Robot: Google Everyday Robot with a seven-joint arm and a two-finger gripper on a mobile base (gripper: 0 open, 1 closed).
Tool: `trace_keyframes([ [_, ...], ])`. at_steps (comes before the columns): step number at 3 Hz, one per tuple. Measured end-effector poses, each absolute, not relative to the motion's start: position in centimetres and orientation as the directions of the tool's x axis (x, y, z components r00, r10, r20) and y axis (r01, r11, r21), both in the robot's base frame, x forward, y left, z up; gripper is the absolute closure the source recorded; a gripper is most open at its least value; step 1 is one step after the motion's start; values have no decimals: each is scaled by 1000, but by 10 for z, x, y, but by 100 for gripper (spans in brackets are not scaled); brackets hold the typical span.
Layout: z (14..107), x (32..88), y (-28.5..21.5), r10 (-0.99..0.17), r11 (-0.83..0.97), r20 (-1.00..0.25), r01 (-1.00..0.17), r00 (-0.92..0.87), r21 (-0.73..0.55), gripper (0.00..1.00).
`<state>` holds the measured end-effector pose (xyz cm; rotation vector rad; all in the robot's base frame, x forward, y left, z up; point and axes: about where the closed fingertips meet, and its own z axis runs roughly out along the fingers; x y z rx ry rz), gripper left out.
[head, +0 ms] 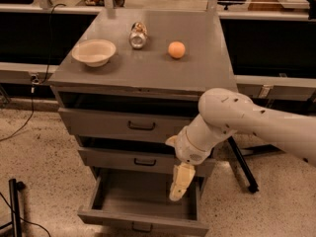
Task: Close bottom drawer
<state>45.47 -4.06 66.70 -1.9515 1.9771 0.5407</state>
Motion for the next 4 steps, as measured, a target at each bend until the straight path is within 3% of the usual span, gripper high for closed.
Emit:
trace_keyframes([
  [1, 612, 435, -18, -860, -18, -510, -995, -33, 94, 0],
  [2, 561, 422, -4, -835, -9, -550, -999, -20, 50, 0],
  [3, 560, 441, 5, -815, 28, -579, -999, -11, -21, 0],
  [4, 551, 441, 10, -805, 16, -593, -1000, -7, -10, 0],
])
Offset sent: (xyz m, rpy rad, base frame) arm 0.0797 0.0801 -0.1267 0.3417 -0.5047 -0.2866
